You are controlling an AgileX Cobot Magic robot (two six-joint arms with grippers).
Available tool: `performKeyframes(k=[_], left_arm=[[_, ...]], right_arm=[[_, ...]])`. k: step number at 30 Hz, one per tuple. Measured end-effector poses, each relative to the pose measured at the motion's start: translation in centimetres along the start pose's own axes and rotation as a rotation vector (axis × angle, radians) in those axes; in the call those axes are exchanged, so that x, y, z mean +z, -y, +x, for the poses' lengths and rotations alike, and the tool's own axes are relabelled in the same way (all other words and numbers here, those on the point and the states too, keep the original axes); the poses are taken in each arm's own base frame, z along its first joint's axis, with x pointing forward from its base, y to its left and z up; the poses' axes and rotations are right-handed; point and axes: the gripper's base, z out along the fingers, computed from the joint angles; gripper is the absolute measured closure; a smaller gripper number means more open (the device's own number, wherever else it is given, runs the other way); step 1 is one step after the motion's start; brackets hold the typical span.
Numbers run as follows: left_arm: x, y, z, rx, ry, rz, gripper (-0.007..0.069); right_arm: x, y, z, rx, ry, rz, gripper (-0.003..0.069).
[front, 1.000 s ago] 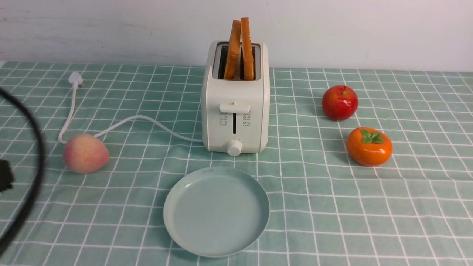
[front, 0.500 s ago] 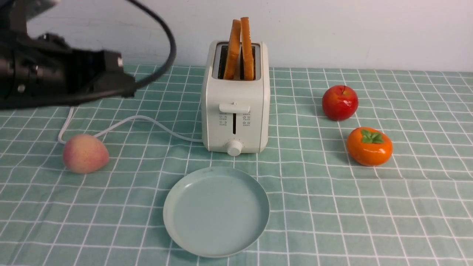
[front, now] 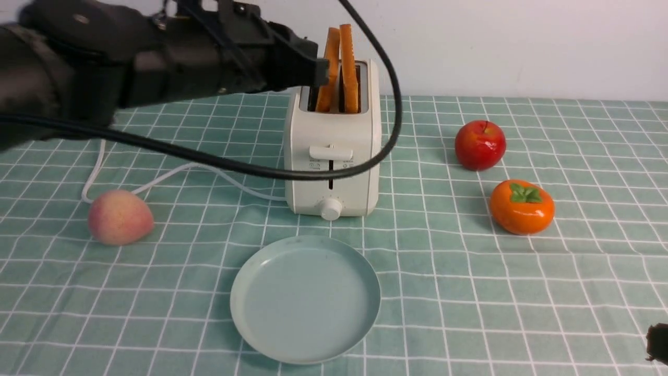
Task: Take toasted bread from bread machine on blue coffee table place on plate.
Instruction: 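Reach for a toast slice standing in the toaster with the left gripper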
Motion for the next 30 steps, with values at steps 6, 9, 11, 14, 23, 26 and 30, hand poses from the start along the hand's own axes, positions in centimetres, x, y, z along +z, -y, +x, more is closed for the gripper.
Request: performKeyframes(k=[6, 9, 11, 14, 23, 26, 30], left_arm=[[3.9, 0.2, 2.1, 0.115, -0.02, -0.082, 0.0602], [5.8, 0.1, 3.3, 0.153, -0.051, -0.08, 0.0545], [6.5, 0.0, 3.7, 0.159, -0.061, -0.083, 0.05], [7.2, -0.1, 4.0, 0.16, -0.064, -0.089, 0.0441], [9.4, -1.0, 6.0, 0.242, -0.087, -0.158, 0.026], [9.9, -1.4, 6.6, 0.271, -0.089, -0.195, 0.0257], [10.0, -1.6, 6.3, 0.33, -0.065, -0.218, 0.0257]], right_arm=[[0.1, 0.0, 0.0, 0.0, 0.009, -0.001, 0.0664], [0.1, 0.0, -0.1, 0.005, 0.012, -0.005, 0.0661], [0.1, 0.0, -0.1, 0.006, 0.012, -0.006, 0.0659], [0.1, 0.0, -0.1, 0.008, 0.012, -0.008, 0.0659], [0.1, -0.1, 0.0, 0.017, 0.01, -0.015, 0.0656], [0.1, -0.1, 0.0, 0.017, 0.011, -0.015, 0.0655], [0.1, -0.1, 0.0, 0.018, 0.01, -0.015, 0.0655]])
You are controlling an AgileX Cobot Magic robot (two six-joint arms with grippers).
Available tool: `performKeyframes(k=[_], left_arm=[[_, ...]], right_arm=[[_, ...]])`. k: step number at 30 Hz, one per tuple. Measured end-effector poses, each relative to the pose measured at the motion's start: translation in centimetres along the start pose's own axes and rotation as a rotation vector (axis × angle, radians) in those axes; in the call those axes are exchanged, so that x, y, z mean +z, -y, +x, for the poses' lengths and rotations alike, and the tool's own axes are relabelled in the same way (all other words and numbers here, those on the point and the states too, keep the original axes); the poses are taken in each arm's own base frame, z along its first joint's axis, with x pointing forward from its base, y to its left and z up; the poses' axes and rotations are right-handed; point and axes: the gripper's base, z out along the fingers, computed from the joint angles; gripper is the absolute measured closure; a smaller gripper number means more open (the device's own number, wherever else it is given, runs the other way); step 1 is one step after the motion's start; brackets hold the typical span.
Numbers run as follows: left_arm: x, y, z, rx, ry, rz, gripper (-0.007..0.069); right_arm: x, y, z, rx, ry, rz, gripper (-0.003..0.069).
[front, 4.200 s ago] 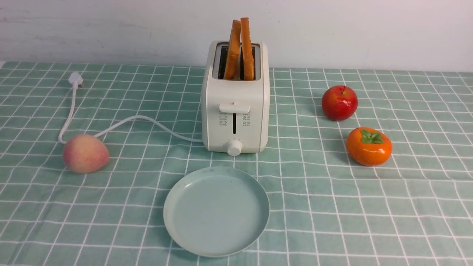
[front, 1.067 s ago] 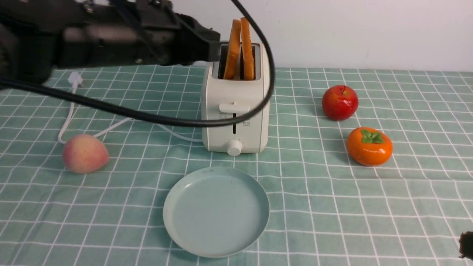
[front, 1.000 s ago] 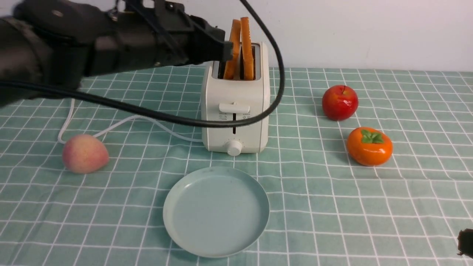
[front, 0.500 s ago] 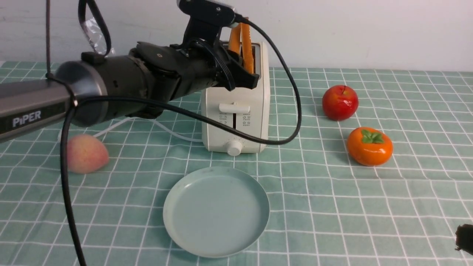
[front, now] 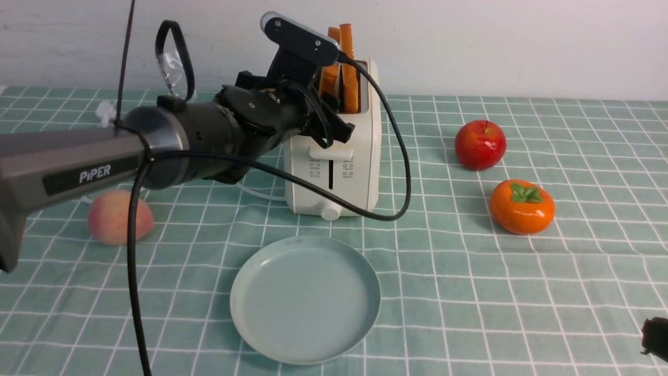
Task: Take toasted bread from bread machine on blue coffee table place on plate.
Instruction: 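Reach for a toast slice standing in the toaster with the left gripper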
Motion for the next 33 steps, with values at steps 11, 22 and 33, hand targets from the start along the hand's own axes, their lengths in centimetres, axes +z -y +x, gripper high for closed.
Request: performKeyframes(k=[11, 22, 33], left_arm=[[0.4, 0.2, -2.6, 0.034, 0.075, 0.041, 0.0257], [3.0, 0.8, -1.7, 0.03, 0.069, 0.028, 0.0435], [-1.1, -2.0, -7.5, -0.058, 0.227, -0.09, 0.0533]], right_arm=[[0.0, 0.0, 0.0, 0.002, -0.001, -0.001, 0.0654], [0.0, 0.0, 0.0, 0.002, 0.0, -0.001, 0.0643], [0.0, 0.0, 0.0, 0.005, 0.0, -0.004, 0.0644]])
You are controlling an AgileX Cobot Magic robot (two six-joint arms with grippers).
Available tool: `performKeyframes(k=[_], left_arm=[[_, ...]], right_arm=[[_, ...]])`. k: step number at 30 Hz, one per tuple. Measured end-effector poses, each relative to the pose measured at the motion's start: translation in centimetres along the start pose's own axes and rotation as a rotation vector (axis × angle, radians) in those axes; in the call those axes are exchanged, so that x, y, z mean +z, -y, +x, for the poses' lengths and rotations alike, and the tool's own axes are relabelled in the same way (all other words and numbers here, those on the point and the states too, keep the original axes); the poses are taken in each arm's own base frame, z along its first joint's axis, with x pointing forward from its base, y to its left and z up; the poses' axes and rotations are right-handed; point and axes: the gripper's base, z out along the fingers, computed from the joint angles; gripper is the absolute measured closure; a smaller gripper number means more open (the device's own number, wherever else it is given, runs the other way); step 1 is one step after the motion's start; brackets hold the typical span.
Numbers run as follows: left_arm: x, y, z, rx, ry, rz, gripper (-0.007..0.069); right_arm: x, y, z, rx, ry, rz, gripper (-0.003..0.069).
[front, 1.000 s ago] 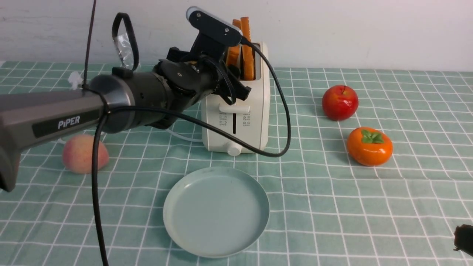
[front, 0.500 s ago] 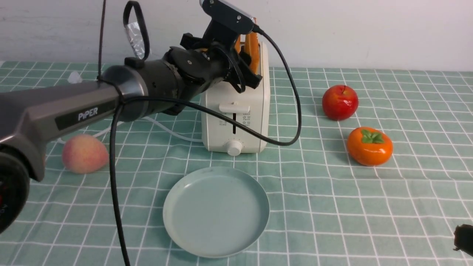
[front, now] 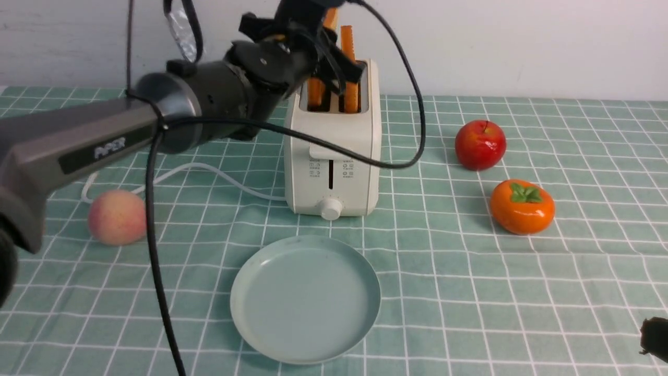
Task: Take toasted bread from bread machine on blue coffee table place on plate.
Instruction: 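Reach for a toast slice standing in the toaster with the left gripper, then place the slice of bread on the plate with the left gripper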
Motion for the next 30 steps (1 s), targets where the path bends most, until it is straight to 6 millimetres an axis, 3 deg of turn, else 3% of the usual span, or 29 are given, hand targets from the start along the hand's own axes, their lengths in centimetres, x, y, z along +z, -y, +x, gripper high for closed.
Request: performKeyframes(k=[1, 4, 5, 6, 8, 11, 15, 23, 27, 30], left_arm=[[-0.2, -0.1, -0.3, -0.003, 0.006, -0.001, 0.0533], [-3.8, -1.6, -5.9, -0.143, 0.092, 0.054, 0.0533], [-4.0, -1.7, -6.2, -0.152, 0.095, 0.06, 0.0533], [-5.7, -2.4, -8.2, -0.221, 0.122, 0.102, 0.0533], [-7.7, -3.0, -9.8, -0.327, 0.134, 0.173, 0.0533], [-10.0, -4.2, -10.6, -0.449, 0.134, 0.213, 0.0533], [-11.5, -4.8, -8.9, -0.5, 0.077, 0.2, 0.0533], [-15.4, -4.5, -2.1, -0.475, -0.116, 0.188, 0.0533], [-17.5, -4.5, -0.7, -0.429, -0.142, 0.198, 0.0533], [-19.5, -4.7, 0.0, -0.499, -0.153, 0.205, 0.0533]], right_arm=[[0.0, 0.0, 0.0, 0.0, 0.0, 0.0, 0.0644], [0.0, 0.0, 0.0, 0.0, 0.0, 0.0, 0.0642], [0.0, 0.0, 0.0, 0.001, 0.0, -0.001, 0.0642], [0.0, 0.0, 0.0, 0.002, 0.0, -0.001, 0.0641], [0.0, 0.0, 0.0, 0.003, 0.0, -0.003, 0.0641], [0.0, -0.1, 0.0, 0.014, -0.002, -0.011, 0.0638], [0.0, -0.2, 0.0, 0.035, -0.004, -0.026, 0.0637], [0.0, -0.4, 0.1, 0.059, -0.008, -0.044, 0.0631], [0.0, -0.4, 0.1, 0.06, -0.008, -0.045, 0.0627], [0.0, -0.4, 0.1, 0.06, -0.008, -0.045, 0.0624]])
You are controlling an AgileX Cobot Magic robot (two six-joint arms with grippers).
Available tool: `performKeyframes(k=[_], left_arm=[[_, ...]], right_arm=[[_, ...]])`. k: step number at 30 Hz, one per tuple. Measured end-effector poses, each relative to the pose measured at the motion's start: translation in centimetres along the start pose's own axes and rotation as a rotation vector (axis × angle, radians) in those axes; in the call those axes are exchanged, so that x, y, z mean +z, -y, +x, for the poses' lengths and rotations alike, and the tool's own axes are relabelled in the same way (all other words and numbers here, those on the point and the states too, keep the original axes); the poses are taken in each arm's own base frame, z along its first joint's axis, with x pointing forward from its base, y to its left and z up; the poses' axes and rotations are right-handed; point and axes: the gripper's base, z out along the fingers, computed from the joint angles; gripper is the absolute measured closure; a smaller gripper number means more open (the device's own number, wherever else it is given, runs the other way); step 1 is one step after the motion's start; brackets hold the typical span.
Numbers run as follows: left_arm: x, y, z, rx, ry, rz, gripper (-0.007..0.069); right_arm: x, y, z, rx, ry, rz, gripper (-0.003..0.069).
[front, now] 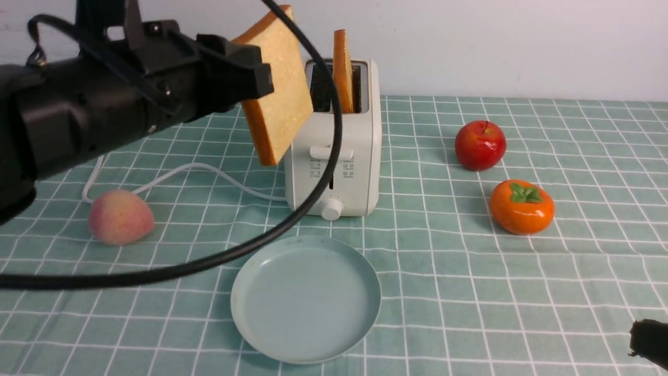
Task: Take toasted bread from bread machine on blue coffee table place on plate.
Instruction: 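Place the slice of bread on the plate with the left gripper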
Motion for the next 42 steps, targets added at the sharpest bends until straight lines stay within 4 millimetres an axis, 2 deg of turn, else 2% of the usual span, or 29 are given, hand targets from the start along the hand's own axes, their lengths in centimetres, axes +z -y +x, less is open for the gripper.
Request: performKeyframes(k=[3, 4, 6, 11, 13, 15, 20, 24, 25, 28, 29, 31, 32, 33, 35, 36, 38, 42], left_arm=[[-1.8, -0.2, 0.5, -0.104, 0.008, 0.003, 0.0533], [-1.8, -0.2, 0.5, -0.104, 0.008, 0.003, 0.0533], [-2.8, 0.0, 1.4, -0.21, -0.014, 0.044, 0.0533], [-2.9, 1.3, 2.7, -0.371, -0.116, 0.205, 0.0533], [-2.8, 2.1, 3.3, -0.443, -0.188, 0.292, 0.0533], [-2.5, 3.1, 4.7, -0.518, -0.35, 0.395, 0.0533], [-1.3, 3.1, 8.0, -0.58, -0.65, 0.393, 0.0533], [-0.2, 1.8, 10.5, -0.636, -0.868, 0.415, 0.0533], [-0.1, 1.7, 10.5, -0.639, -0.869, 0.41, 0.0533], [0.7, 0.0, 11.4, -0.721, -0.954, 0.434, 0.0533], [1.2, -1.5, 11.4, -0.781, -0.959, 0.421, 0.0533], [1.5, -4.0, 11.1, -0.837, -0.92, 0.372, 0.0533], [1.6, -4.2, 11.0, -0.843, -0.915, 0.365, 0.0533], [1.7, -6.5, 10.5, -0.882, -0.861, 0.31, 0.0533], [1.9, -8.1, 9.7, -0.89, -0.807, 0.276, 0.0533], [1.9, -8.2, 9.6, -0.886, -0.801, 0.276, 0.0533], [2.3, -8.8, 8.0, -0.794, -0.739, 0.297, 0.0533], [3.1, -9.3, 7.5, -0.741, -0.707, 0.288, 0.0533]], right_arm=[[0.0, 0.0, 0.0, 0.004, 0.0, -0.003, 0.0623], [0.0, 0.0, 0.0, 0.004, 0.0, -0.003, 0.0623], [0.0, -0.1, 0.0, 0.008, -0.001, -0.006, 0.0622], [0.0, -0.1, 0.0, 0.012, -0.002, -0.009, 0.0617], [0.0, -0.1, 0.0, 0.015, -0.003, -0.011, 0.0615], [0.0, -0.2, 0.1, 0.023, -0.008, -0.017, 0.0615], [0.0, -0.2, 0.3, 0.022, -0.037, -0.017, 0.0613], [0.0, -0.2, 0.6, -0.001, -0.071, -0.017, 0.0609], [0.0, -0.1, 0.7, -0.003, -0.072, -0.017, 0.0608], [0.0, -0.2, 0.7, -0.009, -0.078, -0.023, 0.0608], [0.0, -0.3, 0.7, -0.007, -0.08, -0.032, 0.0608], [0.0, -0.4, 0.7, -0.009, -0.081, -0.042, 0.0608], [0.0, -0.4, 0.7, -0.009, -0.081, -0.043, 0.0608], [0.0, -0.5, 0.7, -0.018, -0.082, -0.054, 0.0606], [-0.1, -0.6, 0.8, -0.034, -0.082, -0.064, 0.0606], [-0.1, -0.6, 0.8, -0.032, -0.083, -0.066, 0.0606], [-0.1, -0.9, 0.8, -0.027, -0.085, -0.097, 0.0603], [-0.1, -1.1, 0.8, -0.031, -0.084, -0.118, 0.06]])
